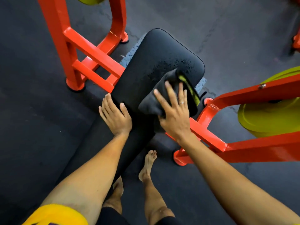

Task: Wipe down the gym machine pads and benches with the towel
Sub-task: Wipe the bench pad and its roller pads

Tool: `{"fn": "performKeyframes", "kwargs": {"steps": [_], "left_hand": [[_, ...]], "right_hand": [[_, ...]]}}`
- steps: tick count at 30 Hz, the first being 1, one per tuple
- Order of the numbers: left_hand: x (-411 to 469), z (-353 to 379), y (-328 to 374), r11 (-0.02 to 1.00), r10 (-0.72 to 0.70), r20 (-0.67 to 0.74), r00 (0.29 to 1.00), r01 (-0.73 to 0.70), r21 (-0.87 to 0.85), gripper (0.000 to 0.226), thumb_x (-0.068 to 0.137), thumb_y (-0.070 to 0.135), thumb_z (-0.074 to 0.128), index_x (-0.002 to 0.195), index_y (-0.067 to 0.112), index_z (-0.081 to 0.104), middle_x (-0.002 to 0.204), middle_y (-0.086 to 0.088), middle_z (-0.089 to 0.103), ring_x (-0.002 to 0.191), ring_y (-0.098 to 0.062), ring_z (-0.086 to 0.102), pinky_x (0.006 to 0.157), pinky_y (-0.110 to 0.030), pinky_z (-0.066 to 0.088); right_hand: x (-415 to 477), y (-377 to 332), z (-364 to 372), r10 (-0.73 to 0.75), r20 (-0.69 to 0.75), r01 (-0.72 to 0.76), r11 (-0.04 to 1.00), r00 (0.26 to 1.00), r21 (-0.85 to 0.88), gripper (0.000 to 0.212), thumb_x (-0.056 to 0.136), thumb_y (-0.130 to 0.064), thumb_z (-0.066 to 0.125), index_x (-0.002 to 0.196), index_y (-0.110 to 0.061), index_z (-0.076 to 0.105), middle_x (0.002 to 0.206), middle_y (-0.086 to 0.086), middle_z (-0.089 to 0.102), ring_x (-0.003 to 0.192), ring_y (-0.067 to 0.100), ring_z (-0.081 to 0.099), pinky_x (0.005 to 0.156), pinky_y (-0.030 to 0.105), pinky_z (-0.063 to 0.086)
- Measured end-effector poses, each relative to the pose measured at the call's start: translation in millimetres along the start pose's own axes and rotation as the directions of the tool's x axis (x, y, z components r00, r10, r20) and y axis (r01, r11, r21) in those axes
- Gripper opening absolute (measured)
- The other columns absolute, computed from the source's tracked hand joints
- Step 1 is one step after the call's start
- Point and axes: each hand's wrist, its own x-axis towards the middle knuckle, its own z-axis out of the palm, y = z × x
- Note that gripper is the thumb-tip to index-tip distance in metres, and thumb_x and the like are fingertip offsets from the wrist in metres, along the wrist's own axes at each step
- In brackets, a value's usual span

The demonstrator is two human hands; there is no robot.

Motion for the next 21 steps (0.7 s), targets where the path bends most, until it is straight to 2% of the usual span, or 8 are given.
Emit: {"fn": "performKeyframes", "kwargs": {"steps": [4, 7, 9, 12, 14, 17, 19, 21], "left_hand": [[-1, -1, 0, 1.000, 0.002, 0.002, 1.000, -0.002, 0.000, 0.059, 0.107, 0.040, 0.031, 0.153, 0.003, 0.037, 0.154, -0.014, 0.045, 0.143, -0.030, 0.041, 0.123, -0.051, 0.022], [2, 2, -2, 1.000, -0.013, 0.016, 1.000, 0.013, -0.008, 0.057, 0.106, 0.038, 0.038, 0.151, 0.003, 0.041, 0.153, -0.013, 0.047, 0.142, -0.029, 0.043, 0.122, -0.051, 0.026], [3, 0, -2, 0.999, -0.033, -0.006, 0.999, 0.033, -0.014, 0.055, 0.104, 0.035, 0.044, 0.149, 0.003, 0.045, 0.150, -0.012, 0.051, 0.139, -0.029, 0.047, 0.119, -0.052, 0.030], [3, -5, 4, 0.994, -0.082, -0.006, 0.997, 0.081, -0.076, 0.052, 0.103, 0.031, 0.044, 0.147, 0.005, 0.046, 0.149, -0.009, 0.051, 0.140, -0.026, 0.046, 0.123, -0.047, 0.026], [2, -8, 8, 0.992, -0.089, 0.030, 0.996, 0.091, -0.086, 0.052, 0.102, 0.029, 0.043, 0.149, 0.006, 0.044, 0.151, -0.008, 0.049, 0.142, -0.024, 0.043, 0.124, -0.045, 0.021], [3, -9, 10, 0.994, -0.096, 0.060, 0.994, 0.099, -0.056, 0.054, 0.101, 0.030, 0.040, 0.150, 0.007, 0.041, 0.153, -0.007, 0.046, 0.144, -0.023, 0.041, 0.126, -0.044, 0.017], [4, -10, 9, 0.994, -0.100, 0.068, 0.993, 0.103, -0.043, 0.054, 0.102, 0.032, 0.038, 0.150, 0.007, 0.040, 0.153, -0.007, 0.046, 0.143, -0.023, 0.040, 0.126, -0.044, 0.017], [5, -10, 10, 0.993, -0.106, 0.088, 0.990, 0.110, -0.039, 0.054, 0.103, 0.034, 0.035, 0.151, 0.008, 0.039, 0.153, -0.007, 0.045, 0.144, -0.023, 0.040, 0.126, -0.044, 0.015]], "right_hand": [[47, -24, 2, 0.118, -0.018, -0.118, 0.993, 0.993, -0.007, 0.080, 0.076, -0.025, 0.068, 0.154, -0.025, 0.049, 0.168, 0.013, 0.026, 0.154, 0.054, 0.007, 0.125, 0.063, 0.008], [26, -34, 13, -0.132, 0.115, 0.137, 0.990, 0.985, -0.032, 0.084, 0.075, -0.028, 0.071, 0.155, -0.024, 0.047, 0.169, 0.012, 0.026, 0.155, 0.051, 0.007, 0.126, 0.061, 0.010], [9, -19, 12, -0.360, 0.216, 0.374, 0.927, 0.908, -0.024, 0.086, 0.074, -0.029, 0.074, 0.155, -0.023, 0.047, 0.169, 0.011, 0.027, 0.156, 0.048, 0.010, 0.127, 0.059, 0.012], [9, 22, -8, -0.529, 0.297, 0.563, 0.826, 0.795, -0.036, 0.090, 0.070, -0.026, 0.074, 0.156, -0.029, 0.045, 0.168, 0.009, 0.029, 0.156, 0.043, 0.017, 0.127, 0.055, 0.017], [28, 42, -27, -0.494, 0.294, 0.534, 0.843, 0.818, -0.071, 0.093, 0.067, -0.023, 0.073, 0.156, -0.031, 0.045, 0.169, 0.009, 0.027, 0.156, 0.044, 0.016, 0.127, 0.055, 0.016], [77, 40, -41, -0.290, 0.202, 0.318, 0.940, 0.935, -0.121, 0.086, 0.076, -0.024, 0.072, 0.156, -0.030, 0.044, 0.170, 0.013, 0.022, 0.155, 0.049, 0.010, 0.127, 0.059, 0.012], [102, 15, -34, -0.201, 0.227, 0.236, 0.962, 0.953, -0.137, 0.079, 0.083, -0.033, 0.068, 0.157, -0.030, 0.042, 0.171, 0.013, 0.017, 0.155, 0.052, 0.003, 0.126, 0.063, 0.007], [108, -9, -20, -0.240, 0.275, 0.283, 0.950, 0.931, -0.128, 0.078, 0.081, -0.037, 0.068, 0.155, -0.027, 0.045, 0.170, 0.014, 0.019, 0.154, 0.055, 0.002, 0.125, 0.065, 0.007]]}}
